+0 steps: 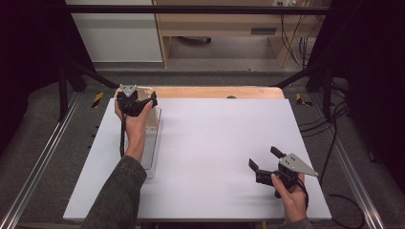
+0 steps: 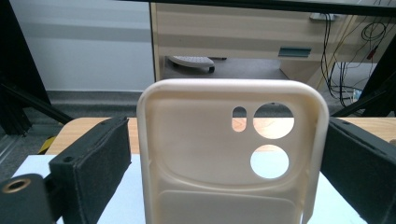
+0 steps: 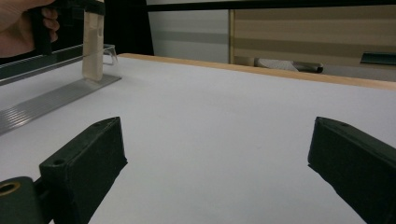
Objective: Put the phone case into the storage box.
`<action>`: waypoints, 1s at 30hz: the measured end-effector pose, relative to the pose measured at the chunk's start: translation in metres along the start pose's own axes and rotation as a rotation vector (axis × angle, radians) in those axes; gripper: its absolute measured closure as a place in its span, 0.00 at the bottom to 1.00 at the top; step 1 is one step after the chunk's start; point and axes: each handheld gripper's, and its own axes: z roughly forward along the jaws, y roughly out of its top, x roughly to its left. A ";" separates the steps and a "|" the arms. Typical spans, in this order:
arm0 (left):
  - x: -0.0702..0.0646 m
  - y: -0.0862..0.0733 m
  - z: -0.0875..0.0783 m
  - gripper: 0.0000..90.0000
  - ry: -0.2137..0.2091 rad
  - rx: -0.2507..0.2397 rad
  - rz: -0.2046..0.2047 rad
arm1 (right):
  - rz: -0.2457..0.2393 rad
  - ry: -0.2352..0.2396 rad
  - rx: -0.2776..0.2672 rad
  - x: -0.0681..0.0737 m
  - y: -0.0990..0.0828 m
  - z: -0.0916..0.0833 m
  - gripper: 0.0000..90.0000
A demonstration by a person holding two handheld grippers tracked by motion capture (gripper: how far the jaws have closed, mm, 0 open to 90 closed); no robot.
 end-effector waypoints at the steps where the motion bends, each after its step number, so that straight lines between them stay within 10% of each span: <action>1: 0.000 0.000 0.000 0.05 -0.005 -0.005 0.002 | 0.000 0.000 0.000 0.000 0.000 0.000 0.04; 30: 0.002 0.005 -0.012 0.02 -0.039 -0.037 0.040 | 0.000 -0.004 -0.005 0.001 0.001 -0.001 0.04</action>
